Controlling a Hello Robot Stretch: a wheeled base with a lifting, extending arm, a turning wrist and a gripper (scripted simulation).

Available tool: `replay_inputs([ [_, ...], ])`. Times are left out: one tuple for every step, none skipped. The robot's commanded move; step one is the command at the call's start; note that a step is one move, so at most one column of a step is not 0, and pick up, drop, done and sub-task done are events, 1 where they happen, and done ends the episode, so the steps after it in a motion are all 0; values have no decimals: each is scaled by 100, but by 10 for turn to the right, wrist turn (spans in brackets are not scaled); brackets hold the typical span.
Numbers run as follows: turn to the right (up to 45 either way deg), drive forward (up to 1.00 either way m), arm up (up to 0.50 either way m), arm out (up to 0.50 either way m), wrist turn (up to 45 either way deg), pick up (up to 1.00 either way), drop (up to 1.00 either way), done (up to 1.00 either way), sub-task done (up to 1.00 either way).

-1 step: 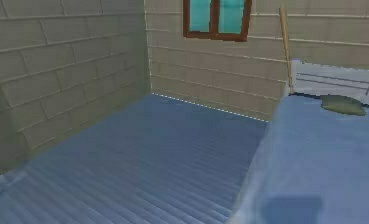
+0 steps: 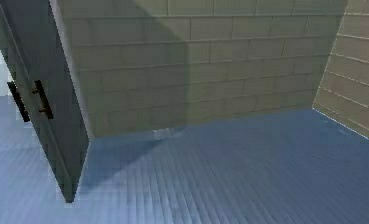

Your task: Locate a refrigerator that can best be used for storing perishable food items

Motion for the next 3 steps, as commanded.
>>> replay_inputs([
  [-450,0,0,0,0,0,0,0,0],
  [-180,0,0,0,0,0,0,0,0],
  [0,100,0,0,0,0,0,0,0],
])
